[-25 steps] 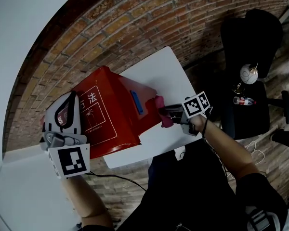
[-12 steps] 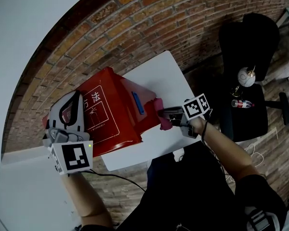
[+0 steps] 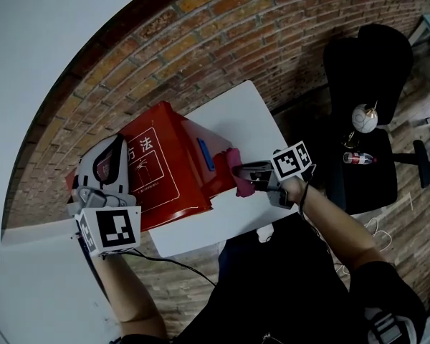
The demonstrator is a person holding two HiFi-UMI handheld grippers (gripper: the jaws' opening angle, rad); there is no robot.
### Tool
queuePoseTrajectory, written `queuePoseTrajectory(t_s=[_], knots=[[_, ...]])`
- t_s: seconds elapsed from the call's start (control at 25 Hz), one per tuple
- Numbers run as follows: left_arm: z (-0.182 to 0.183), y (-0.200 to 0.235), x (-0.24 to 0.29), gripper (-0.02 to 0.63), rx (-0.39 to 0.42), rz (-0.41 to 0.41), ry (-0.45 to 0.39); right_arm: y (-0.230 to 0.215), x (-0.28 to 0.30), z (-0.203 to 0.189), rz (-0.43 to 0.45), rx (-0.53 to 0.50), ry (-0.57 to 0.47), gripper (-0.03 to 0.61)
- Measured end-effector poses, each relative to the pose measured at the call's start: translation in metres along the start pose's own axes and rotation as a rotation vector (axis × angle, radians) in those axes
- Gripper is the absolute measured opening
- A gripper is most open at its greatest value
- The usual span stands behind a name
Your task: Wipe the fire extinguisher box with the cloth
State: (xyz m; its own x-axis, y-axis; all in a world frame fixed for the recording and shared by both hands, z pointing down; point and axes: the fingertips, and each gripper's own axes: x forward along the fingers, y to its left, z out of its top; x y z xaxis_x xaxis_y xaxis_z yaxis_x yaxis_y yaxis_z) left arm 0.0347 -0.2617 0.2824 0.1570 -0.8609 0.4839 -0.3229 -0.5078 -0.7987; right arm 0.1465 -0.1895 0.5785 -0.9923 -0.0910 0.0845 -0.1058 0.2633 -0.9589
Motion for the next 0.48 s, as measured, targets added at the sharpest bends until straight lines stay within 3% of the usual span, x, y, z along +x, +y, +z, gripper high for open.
queuePoseTrajectory(t_s=[0.48], knots=[[-0.001,0.000,-0.001,0.020,-0.011,0.003,-0.004,0.026,-0.002,0.007,0.037,-0.002,-0.013,0.060]])
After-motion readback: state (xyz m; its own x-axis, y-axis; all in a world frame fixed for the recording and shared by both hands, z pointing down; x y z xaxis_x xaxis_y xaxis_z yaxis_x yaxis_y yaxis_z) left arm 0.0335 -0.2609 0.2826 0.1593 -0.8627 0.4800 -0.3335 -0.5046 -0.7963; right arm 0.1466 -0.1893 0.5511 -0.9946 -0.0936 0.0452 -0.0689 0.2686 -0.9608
